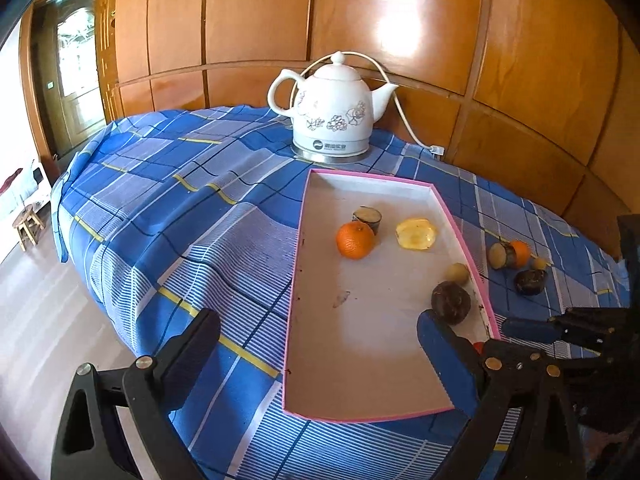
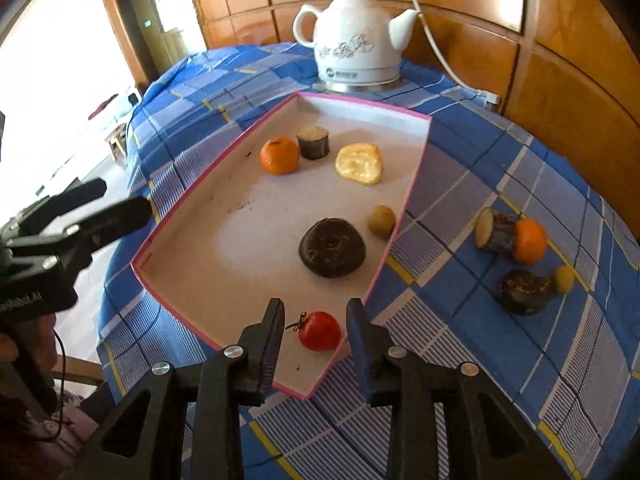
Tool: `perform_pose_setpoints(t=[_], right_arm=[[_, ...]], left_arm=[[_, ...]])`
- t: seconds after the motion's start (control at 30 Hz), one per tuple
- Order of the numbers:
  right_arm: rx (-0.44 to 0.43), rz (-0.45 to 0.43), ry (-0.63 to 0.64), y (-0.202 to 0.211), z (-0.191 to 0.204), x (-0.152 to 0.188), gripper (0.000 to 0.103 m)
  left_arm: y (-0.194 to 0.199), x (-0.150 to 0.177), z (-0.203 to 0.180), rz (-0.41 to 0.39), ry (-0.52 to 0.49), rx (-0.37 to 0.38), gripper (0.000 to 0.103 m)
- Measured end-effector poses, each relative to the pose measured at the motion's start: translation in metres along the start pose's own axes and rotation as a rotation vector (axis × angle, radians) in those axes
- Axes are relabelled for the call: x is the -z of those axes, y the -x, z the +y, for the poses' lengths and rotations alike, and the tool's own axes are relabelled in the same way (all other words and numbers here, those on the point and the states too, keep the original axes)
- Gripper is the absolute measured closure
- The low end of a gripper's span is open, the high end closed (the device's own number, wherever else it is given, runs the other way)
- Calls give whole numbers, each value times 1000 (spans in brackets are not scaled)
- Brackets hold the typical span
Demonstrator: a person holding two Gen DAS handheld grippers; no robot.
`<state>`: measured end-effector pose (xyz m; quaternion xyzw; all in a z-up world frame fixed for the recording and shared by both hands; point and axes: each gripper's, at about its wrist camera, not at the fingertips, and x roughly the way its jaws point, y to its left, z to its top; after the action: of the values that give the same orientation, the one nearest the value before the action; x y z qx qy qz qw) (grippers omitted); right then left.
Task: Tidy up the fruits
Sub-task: 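Withdraw the right gripper from the tray while the left moves toward the produce pile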
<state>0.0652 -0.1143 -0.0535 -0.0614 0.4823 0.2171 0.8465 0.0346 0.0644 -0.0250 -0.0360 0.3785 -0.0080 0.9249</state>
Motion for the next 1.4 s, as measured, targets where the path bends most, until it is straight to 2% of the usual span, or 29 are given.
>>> perform_pose_setpoints(t=[0.53, 0.73, 0.93, 1.03, 1.27, 1.33, 1.4], right_arm=[[49, -44, -82, 31, -37, 13, 71], [106, -53, -107, 48, -65, 16, 69], [201, -54, -156, 66, -111, 24, 69], [256, -55, -205, 74, -140, 31, 68], [334, -40, -430, 70, -211, 60, 68], [355, -7, -501, 67, -224, 67, 68], [355, -16, -529, 71, -231, 69, 68]], left_arm=[[3, 5, -17, 11, -46, 13, 2], [2, 7, -24, 18, -63, 24, 2], [-3, 8, -25, 49, -51, 60, 2], [-6, 9, -22, 73, -15, 98, 4], [-4, 6, -41, 74, -78, 139, 5], [-3, 2, -49, 69, -103, 157, 7], [-4, -2, -56, 73, -125, 175, 16]])
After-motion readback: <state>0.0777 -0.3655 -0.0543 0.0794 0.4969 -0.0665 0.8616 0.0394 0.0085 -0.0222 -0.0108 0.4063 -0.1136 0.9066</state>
